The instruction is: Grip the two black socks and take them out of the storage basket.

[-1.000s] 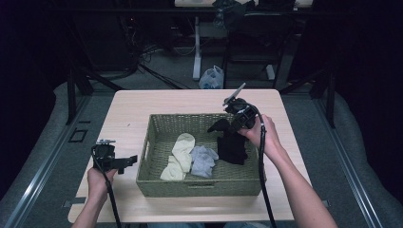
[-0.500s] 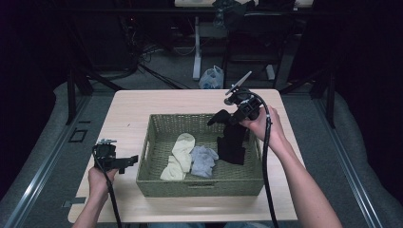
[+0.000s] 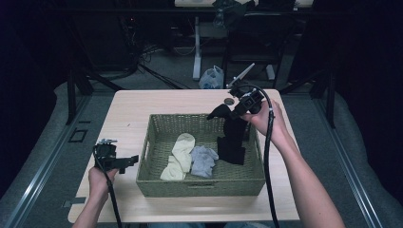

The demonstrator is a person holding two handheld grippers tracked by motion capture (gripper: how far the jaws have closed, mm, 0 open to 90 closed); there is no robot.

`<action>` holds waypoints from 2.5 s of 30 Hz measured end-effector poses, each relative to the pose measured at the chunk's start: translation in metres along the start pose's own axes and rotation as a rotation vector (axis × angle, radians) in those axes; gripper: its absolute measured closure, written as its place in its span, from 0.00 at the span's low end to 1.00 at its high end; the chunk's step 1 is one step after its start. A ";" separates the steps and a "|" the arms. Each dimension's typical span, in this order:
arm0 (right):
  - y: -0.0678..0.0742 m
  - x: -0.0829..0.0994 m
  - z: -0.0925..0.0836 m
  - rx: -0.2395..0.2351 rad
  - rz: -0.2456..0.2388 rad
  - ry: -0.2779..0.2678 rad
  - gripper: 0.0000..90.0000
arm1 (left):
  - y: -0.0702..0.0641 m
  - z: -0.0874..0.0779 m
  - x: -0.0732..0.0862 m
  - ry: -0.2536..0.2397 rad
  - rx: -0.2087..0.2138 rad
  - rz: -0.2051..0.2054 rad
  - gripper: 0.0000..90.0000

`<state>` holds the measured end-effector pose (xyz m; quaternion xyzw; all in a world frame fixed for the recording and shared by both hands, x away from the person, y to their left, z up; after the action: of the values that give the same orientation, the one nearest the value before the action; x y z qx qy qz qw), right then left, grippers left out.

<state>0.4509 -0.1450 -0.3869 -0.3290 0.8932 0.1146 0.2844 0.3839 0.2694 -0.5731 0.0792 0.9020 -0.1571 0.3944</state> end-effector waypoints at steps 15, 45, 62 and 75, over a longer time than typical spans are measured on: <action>-0.008 -0.012 -0.026 0.009 0.020 -0.043 0.97 | 0.000 0.001 0.000 -0.001 -0.005 0.000 0.00; -0.041 -0.019 -0.097 0.085 0.070 -0.157 0.97 | -0.001 0.001 0.000 -0.001 -0.002 0.000 0.00; -0.085 0.022 -0.126 0.182 0.164 -0.168 0.97 | -0.001 0.000 0.000 0.000 -0.005 0.000 0.00; -0.116 0.069 -0.100 0.264 0.234 -0.086 0.97 | 0.000 0.000 0.000 -0.003 -0.004 -0.003 0.00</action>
<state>0.4408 -0.3080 -0.3481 -0.1772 0.9197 0.0425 0.3478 0.3838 0.2690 -0.5735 0.0768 0.9018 -0.1558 0.3957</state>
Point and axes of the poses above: each handheld gripper's, and its own axes: z roughly forward along the jaws, x roughly out of its underside, y roughly to its left, the point moved 4 cm from there along z, roughly forward along the jaws, and after that the axes turned 10 degrees about -y, right-handed, at the moved point
